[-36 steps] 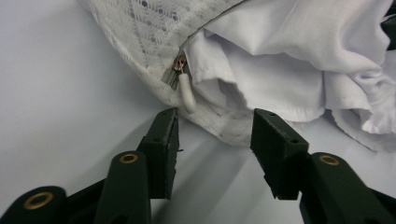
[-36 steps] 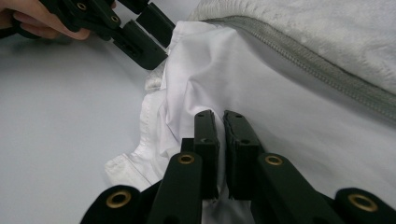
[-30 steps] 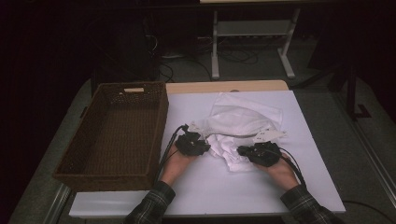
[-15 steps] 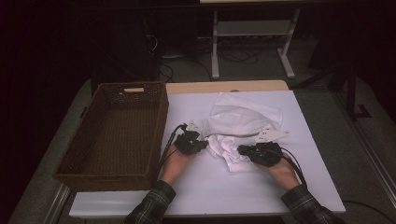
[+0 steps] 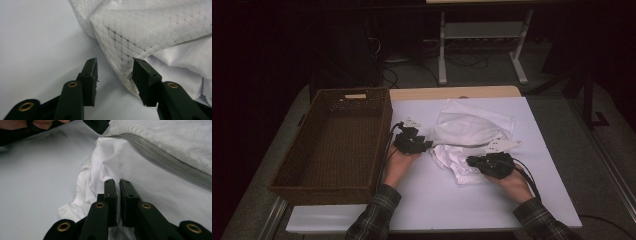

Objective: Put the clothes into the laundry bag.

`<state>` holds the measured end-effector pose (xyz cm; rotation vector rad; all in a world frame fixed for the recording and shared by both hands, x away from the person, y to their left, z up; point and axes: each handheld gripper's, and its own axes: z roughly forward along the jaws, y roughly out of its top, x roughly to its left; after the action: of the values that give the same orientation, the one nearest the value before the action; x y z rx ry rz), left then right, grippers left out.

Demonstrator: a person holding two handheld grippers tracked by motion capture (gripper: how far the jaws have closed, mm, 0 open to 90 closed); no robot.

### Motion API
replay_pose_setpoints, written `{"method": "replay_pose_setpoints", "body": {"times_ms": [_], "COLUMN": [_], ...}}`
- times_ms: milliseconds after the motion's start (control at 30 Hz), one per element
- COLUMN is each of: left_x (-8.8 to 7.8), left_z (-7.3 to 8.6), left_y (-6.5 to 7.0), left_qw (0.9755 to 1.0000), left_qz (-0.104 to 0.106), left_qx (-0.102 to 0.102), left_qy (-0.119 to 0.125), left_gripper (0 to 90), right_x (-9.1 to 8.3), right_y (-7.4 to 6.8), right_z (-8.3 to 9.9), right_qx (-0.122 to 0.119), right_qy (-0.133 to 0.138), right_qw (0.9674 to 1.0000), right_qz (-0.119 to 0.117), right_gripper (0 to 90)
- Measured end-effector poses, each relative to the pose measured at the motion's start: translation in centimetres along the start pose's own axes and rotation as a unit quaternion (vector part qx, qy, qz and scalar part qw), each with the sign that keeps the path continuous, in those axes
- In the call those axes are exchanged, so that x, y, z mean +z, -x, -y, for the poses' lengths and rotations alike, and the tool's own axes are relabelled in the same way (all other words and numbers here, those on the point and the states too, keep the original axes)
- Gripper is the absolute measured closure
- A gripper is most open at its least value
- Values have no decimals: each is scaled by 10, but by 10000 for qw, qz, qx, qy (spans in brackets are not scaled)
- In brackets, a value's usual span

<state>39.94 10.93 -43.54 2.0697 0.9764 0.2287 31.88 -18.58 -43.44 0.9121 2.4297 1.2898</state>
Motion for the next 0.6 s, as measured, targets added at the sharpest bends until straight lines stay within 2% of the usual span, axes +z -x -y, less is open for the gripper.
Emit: {"method": "replay_pose_setpoints", "body": {"times_ms": [67, 133, 233, 300, 433, 500, 600], "left_x": [4, 8, 12, 12, 7, -1, -6], "left_z": [1, 1, 2, 1, 0, 0, 1], "left_y": [1, 2, 2, 3, 7, 13, 17], "left_qw": [9999, 9997, 9993, 9991, 9987, 9981, 9980], "left_qz": [61, 150, 310, 363, 468, 561, 574], "left_qx": [79, 137, 168, 170, 182, 234, 253], "left_qy": [-48, -96, -122, -110, -83, -61, -55], "left_gripper": [525, 552, 740, 806, 829, 834, 838], "right_x": [0, 0, 0, 1, 1, 0, 0], "right_y": [0, 0, 0, 0, 0, -1, -1], "right_z": [0, 0, 0, 0, 0, 1, 0], "right_qx": [-3, -3, -26, -34, -46, -67, -59], "right_qy": [0, -5, -10, -10, -7, -3, -11], "right_qw": [10000, 10000, 10000, 10000, 10000, 10000, 10000], "right_qz": [-4, -5, 6, 14, 26, 38, 53], "right_gripper": [842, 842, 842, 842, 843, 843, 843]}}
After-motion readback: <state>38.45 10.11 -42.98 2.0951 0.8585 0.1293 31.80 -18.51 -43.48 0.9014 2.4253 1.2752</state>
